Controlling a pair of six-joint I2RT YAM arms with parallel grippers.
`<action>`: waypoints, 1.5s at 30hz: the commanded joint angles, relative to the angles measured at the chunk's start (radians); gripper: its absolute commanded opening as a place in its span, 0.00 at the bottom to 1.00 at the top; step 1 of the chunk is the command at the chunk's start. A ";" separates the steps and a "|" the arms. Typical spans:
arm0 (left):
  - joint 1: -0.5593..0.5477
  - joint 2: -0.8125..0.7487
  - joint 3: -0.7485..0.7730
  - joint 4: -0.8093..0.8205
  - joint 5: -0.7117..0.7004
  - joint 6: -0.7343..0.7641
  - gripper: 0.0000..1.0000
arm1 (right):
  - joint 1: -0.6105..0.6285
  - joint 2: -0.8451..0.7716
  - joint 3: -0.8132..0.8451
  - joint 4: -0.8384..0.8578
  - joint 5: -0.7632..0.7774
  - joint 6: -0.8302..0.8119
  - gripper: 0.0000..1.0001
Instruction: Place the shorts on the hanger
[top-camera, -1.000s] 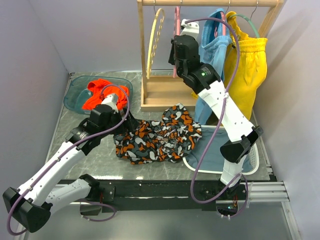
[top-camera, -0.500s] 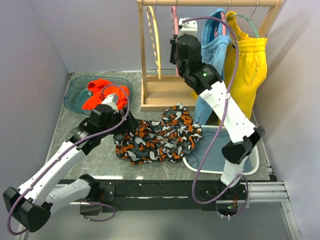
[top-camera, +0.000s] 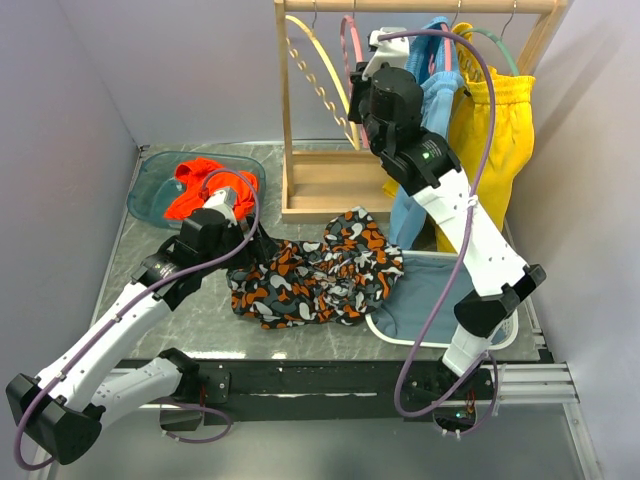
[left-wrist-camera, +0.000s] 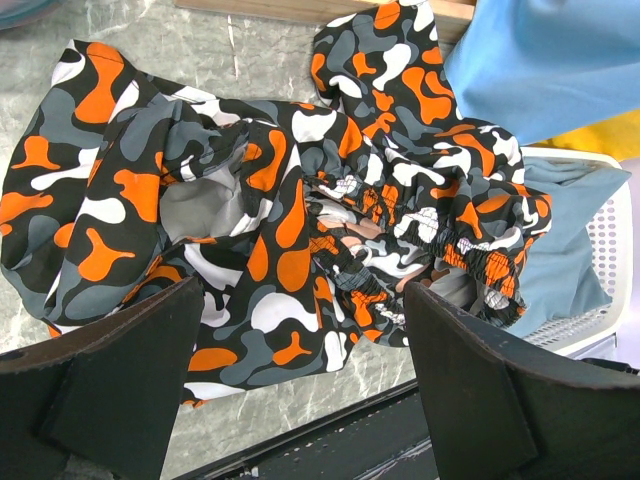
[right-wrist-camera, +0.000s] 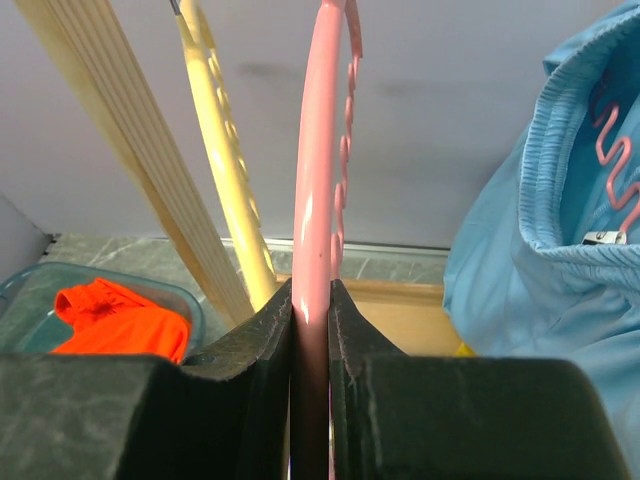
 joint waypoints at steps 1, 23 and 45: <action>-0.004 0.001 0.017 0.019 0.001 0.009 0.86 | -0.009 -0.068 -0.015 0.154 -0.006 -0.027 0.00; -0.004 0.012 -0.006 0.039 0.003 0.017 0.87 | -0.010 -0.305 -0.312 0.310 -0.029 -0.007 0.00; -0.243 0.437 0.308 -0.227 -0.569 -0.055 0.79 | -0.007 -0.687 -0.625 0.141 -0.124 0.223 0.00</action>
